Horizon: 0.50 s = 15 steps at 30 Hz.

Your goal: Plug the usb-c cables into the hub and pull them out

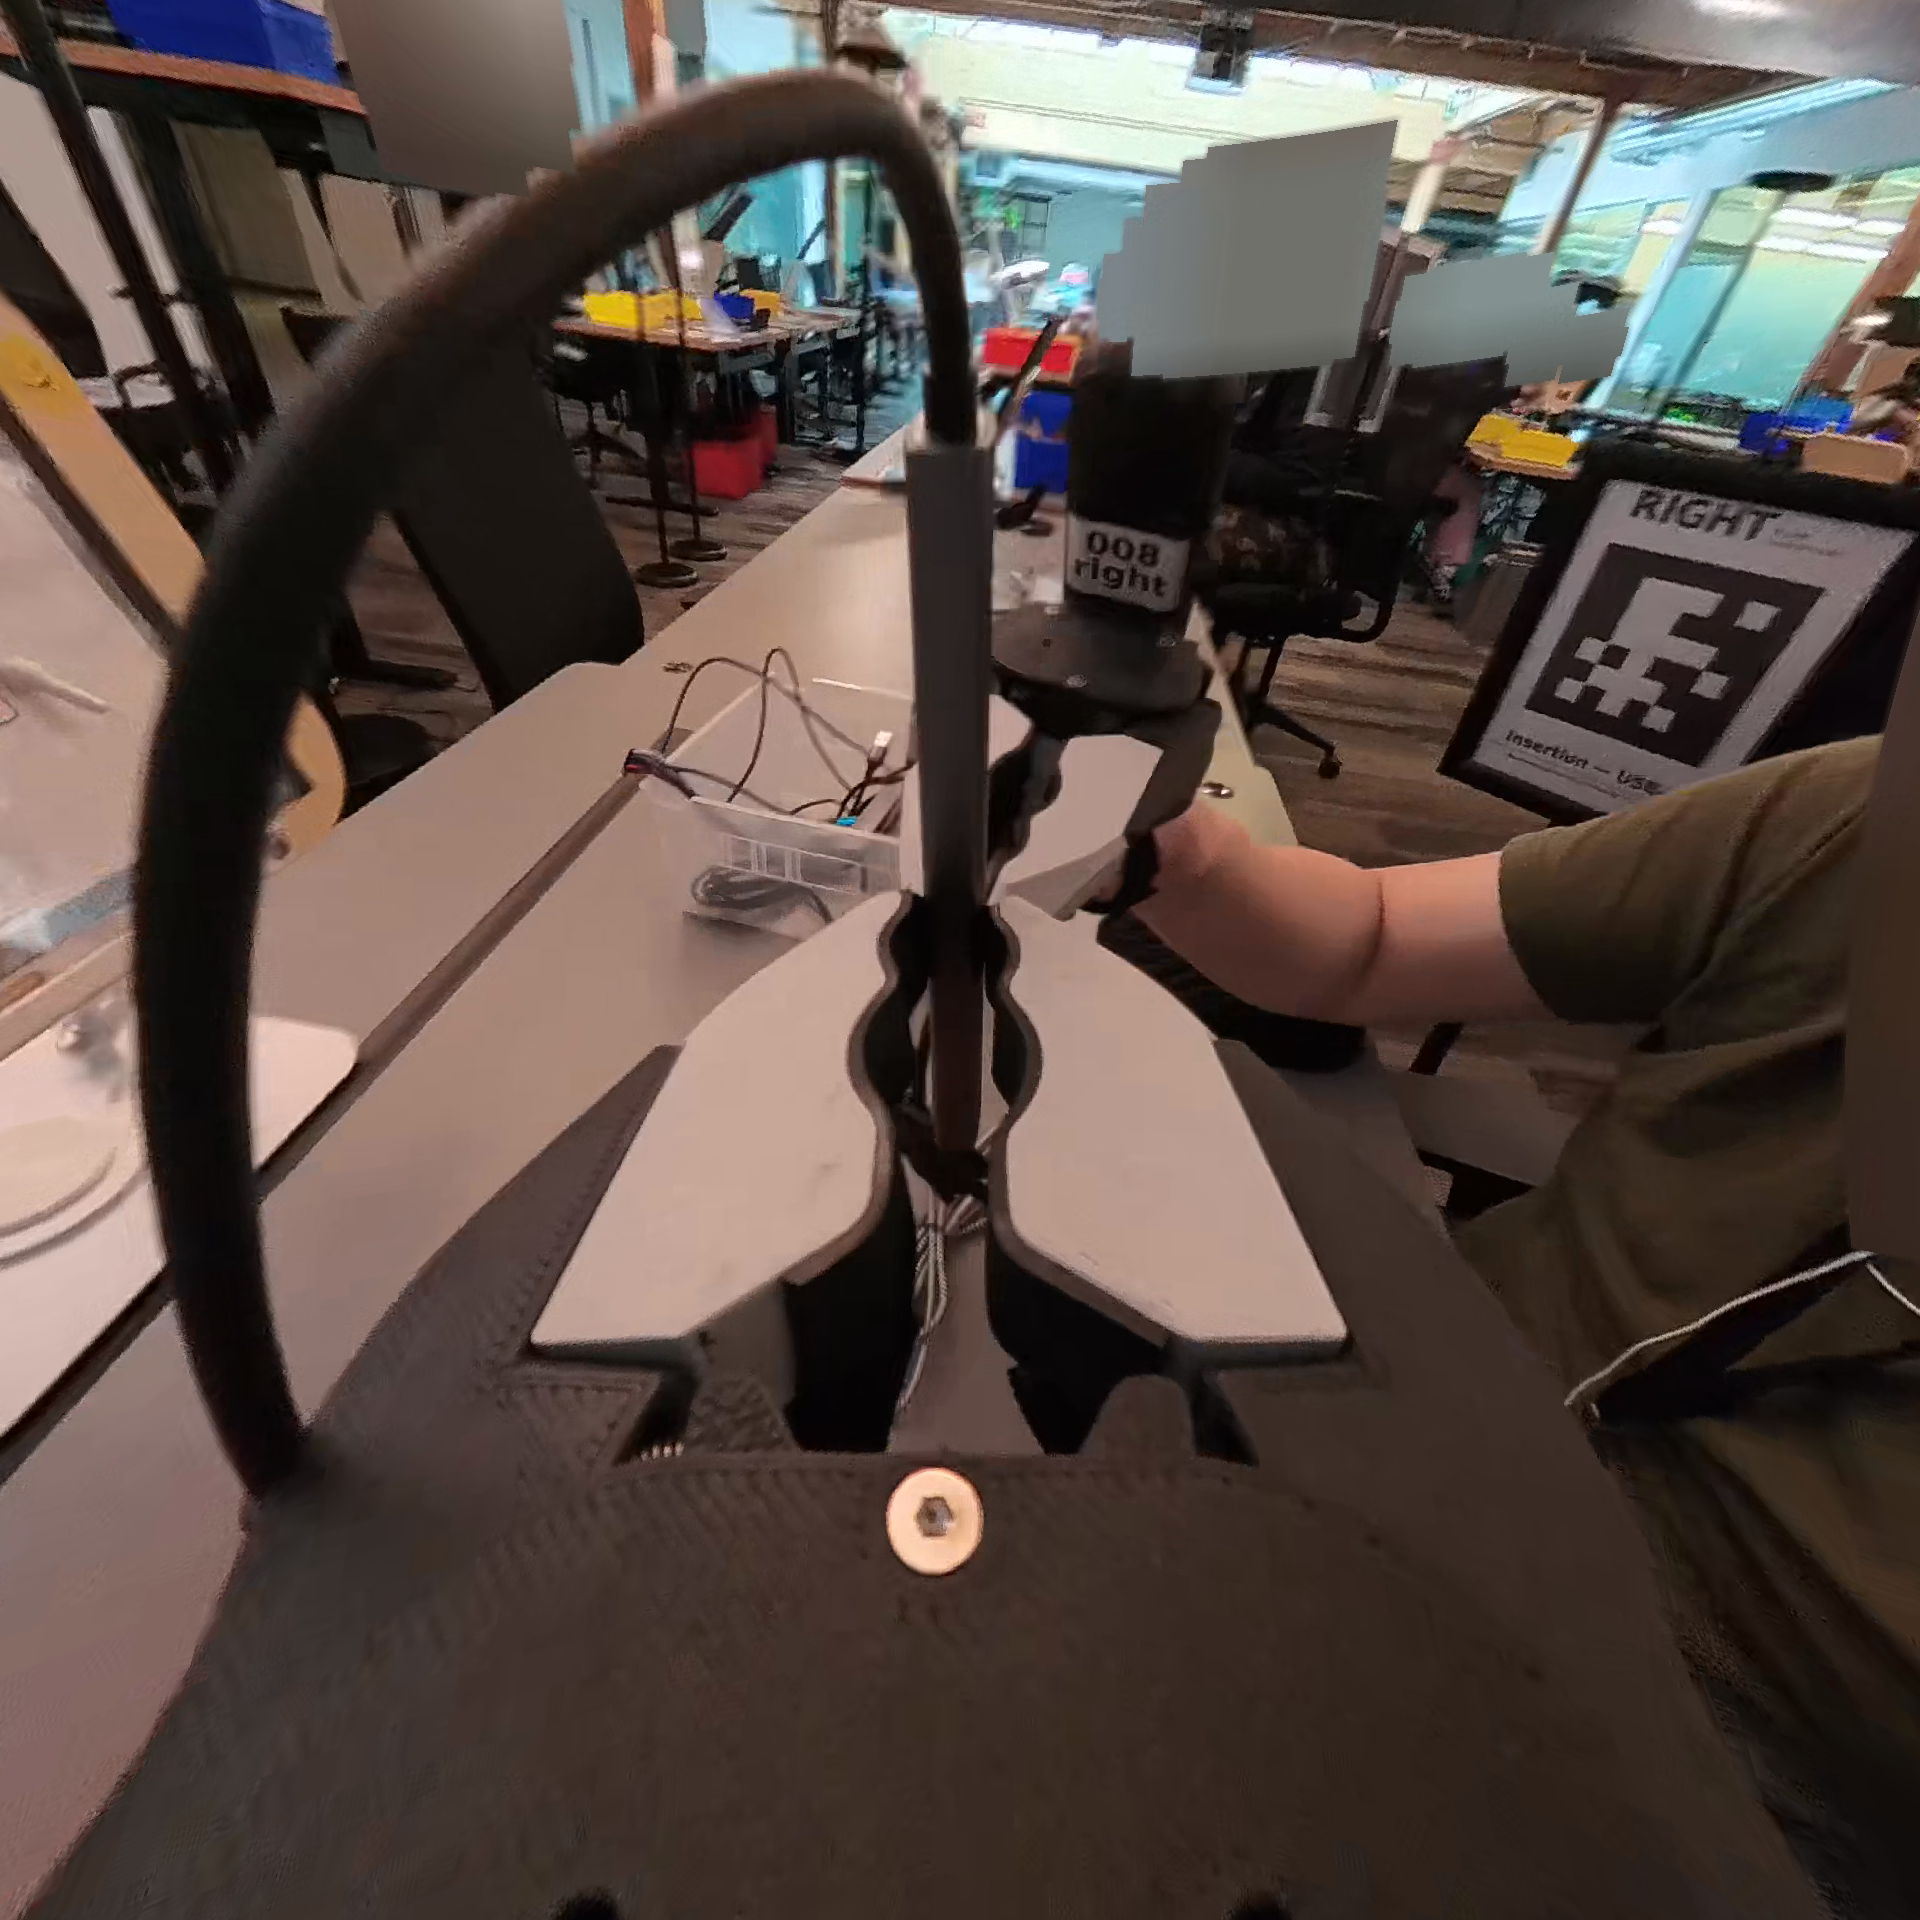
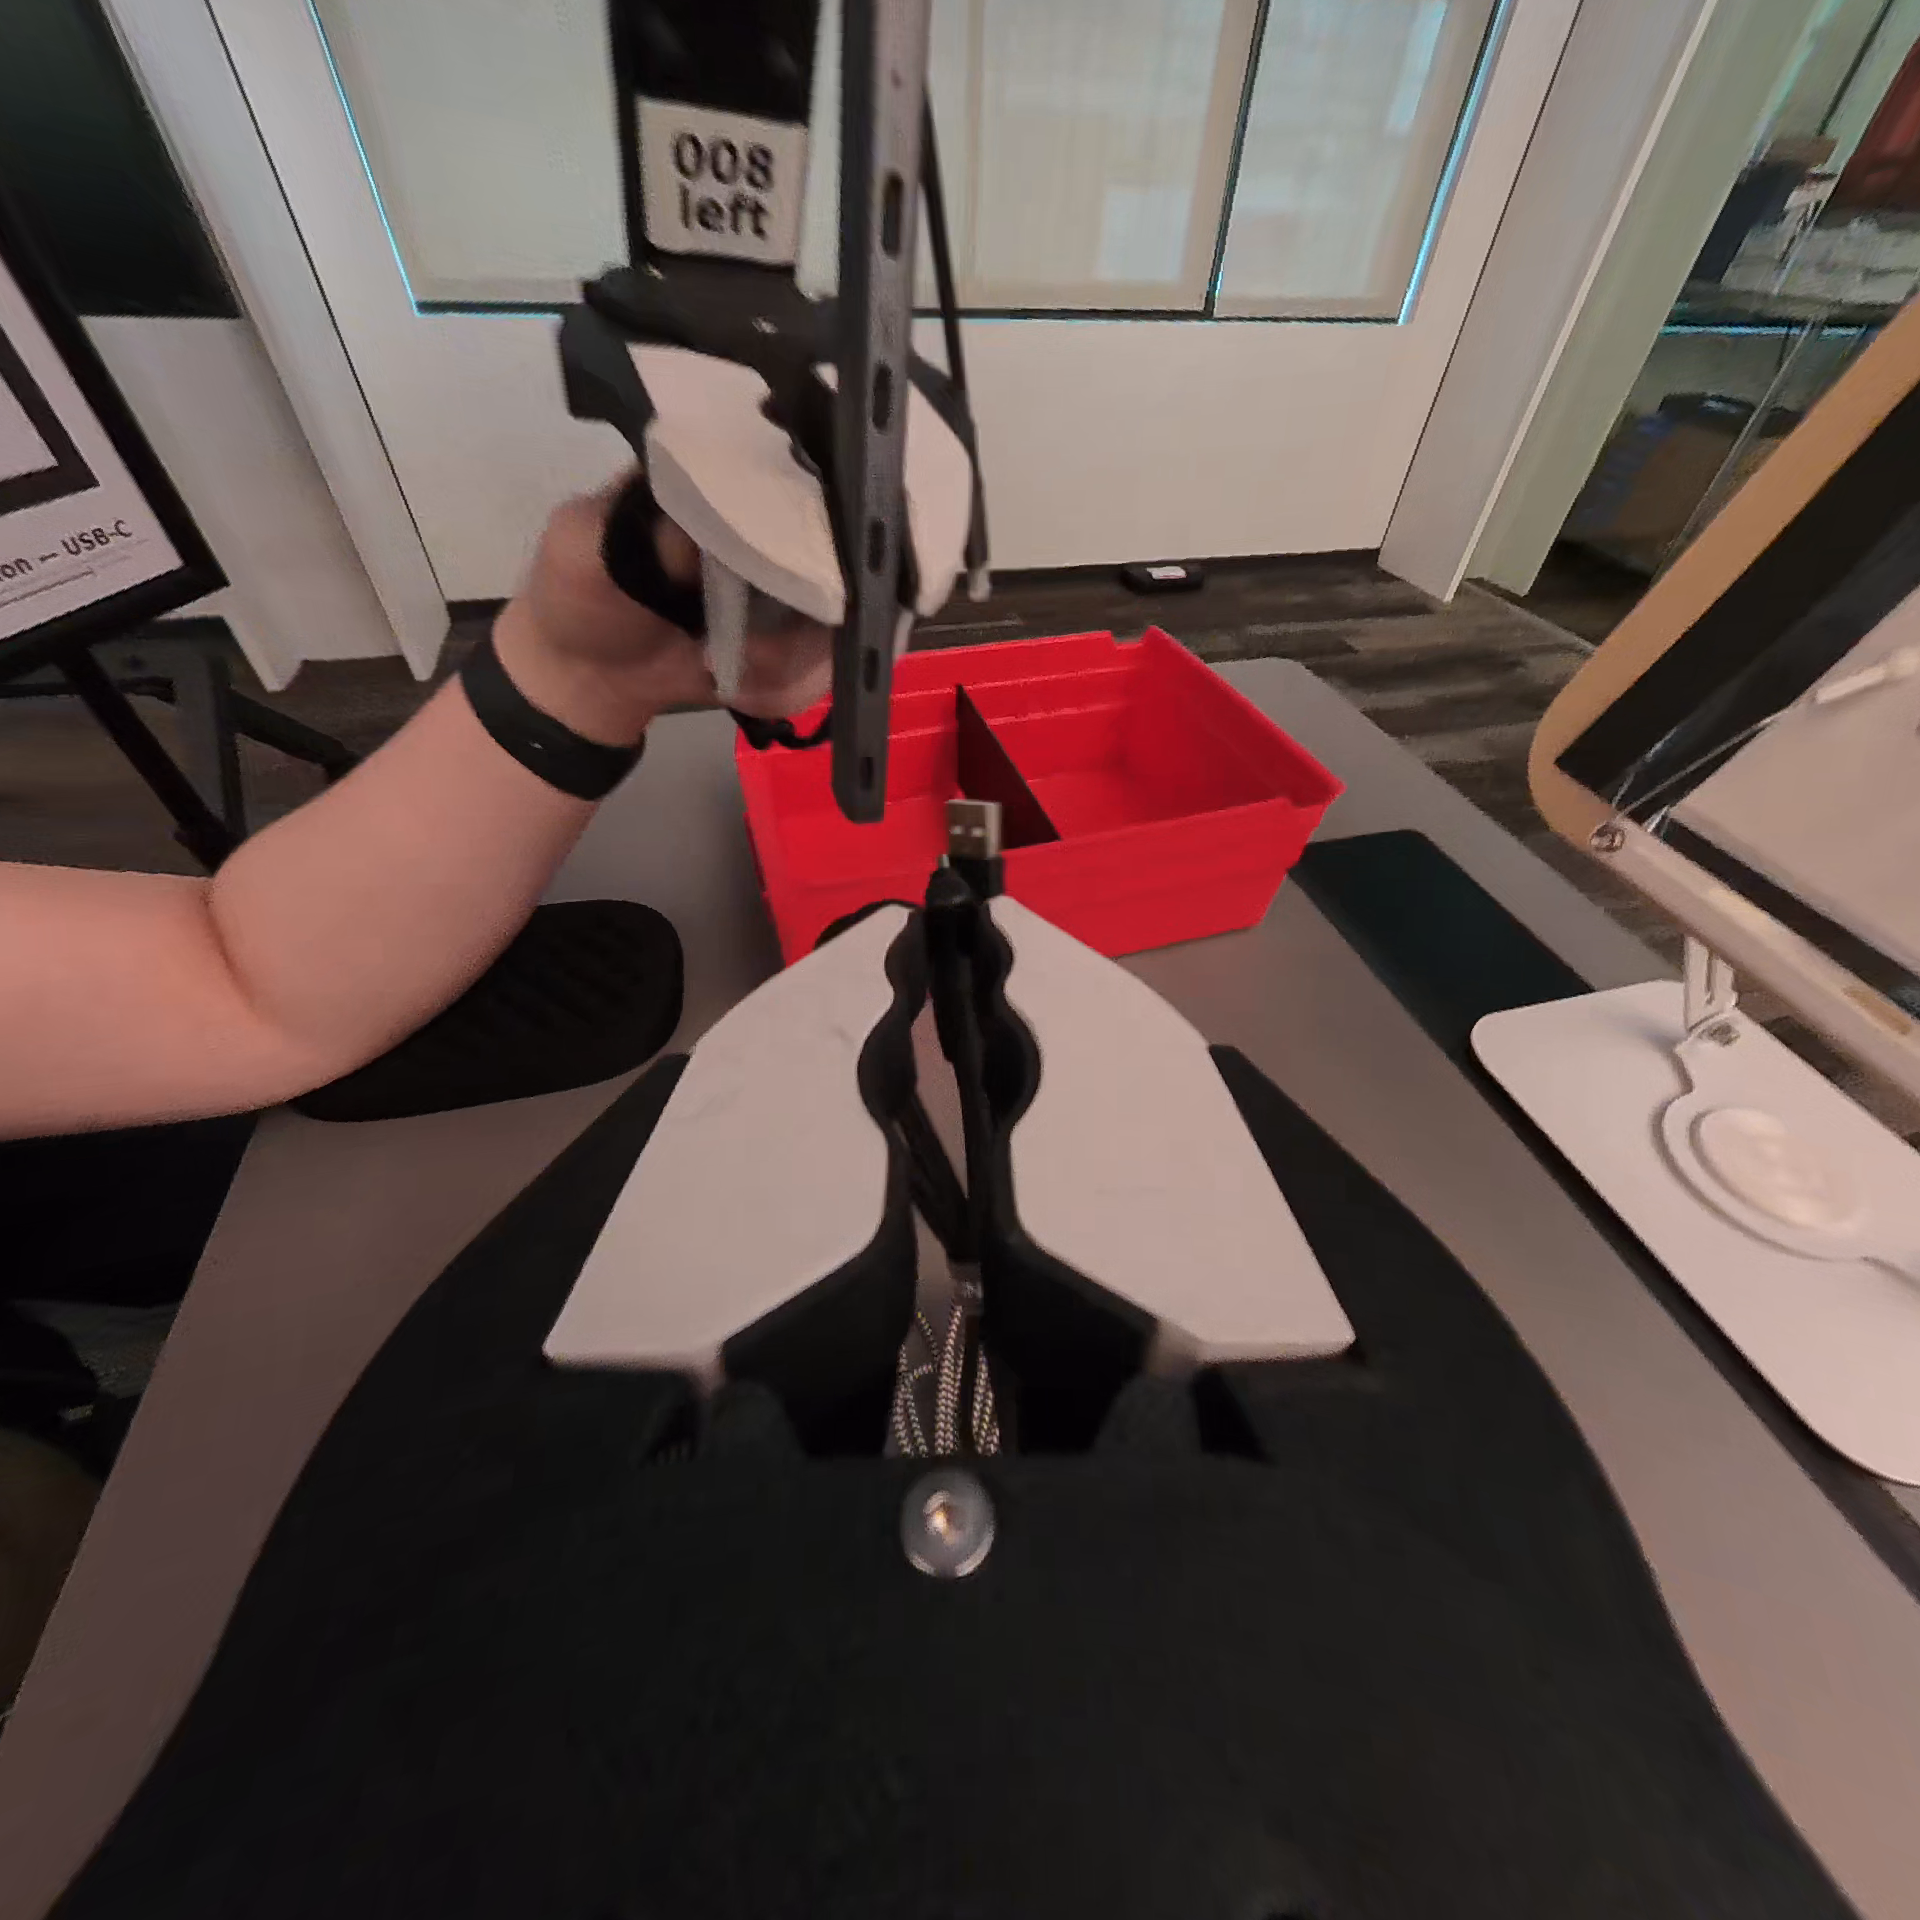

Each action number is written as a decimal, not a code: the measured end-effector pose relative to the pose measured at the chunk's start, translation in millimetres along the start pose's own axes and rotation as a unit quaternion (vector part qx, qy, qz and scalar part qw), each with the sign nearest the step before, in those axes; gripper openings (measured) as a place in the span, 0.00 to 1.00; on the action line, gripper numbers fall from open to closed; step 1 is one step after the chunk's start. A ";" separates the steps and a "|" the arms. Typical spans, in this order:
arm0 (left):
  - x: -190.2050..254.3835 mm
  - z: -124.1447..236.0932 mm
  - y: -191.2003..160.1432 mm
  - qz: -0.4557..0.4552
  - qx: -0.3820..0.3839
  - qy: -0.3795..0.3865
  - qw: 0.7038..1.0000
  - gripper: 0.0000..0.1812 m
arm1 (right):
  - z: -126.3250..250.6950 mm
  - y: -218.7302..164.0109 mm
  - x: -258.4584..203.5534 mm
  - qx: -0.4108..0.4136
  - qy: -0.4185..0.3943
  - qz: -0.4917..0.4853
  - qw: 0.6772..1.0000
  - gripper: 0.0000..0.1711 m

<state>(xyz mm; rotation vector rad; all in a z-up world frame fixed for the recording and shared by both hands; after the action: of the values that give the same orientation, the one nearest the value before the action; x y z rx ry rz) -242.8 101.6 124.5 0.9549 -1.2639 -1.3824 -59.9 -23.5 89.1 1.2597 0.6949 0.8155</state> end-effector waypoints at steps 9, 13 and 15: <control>5.7 -4.4 -1.8 -0.014 0.038 -0.061 0.997 0.05 | -6.0 9.6 -15.6 -0.027 0.018 0.024 0.999 0.05; 6.5 -6.2 -2.7 -0.013 0.035 -0.066 0.997 0.05 | -5.8 10.1 -15.5 -0.005 0.052 -0.004 0.999 0.05; 7.8 -7.6 -3.1 -0.016 0.031 -0.066 0.997 0.05 | -6.0 10.4 -15.7 0.000 0.058 -0.010 0.998 0.05</control>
<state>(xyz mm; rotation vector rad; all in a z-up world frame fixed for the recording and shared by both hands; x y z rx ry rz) -237.5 92.3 120.8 0.9430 -1.4035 -1.4587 -75.0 -32.3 98.4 1.2099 0.8004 0.8773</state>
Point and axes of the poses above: each gripper's, where its closed fingertips meet, z back along the fingers, y out of its top, x = y × z across the jaws, the point moved 10 cm from there along z, back along the fingers, and after that the axes turned 15 degrees about y, right-handed, at the moved point
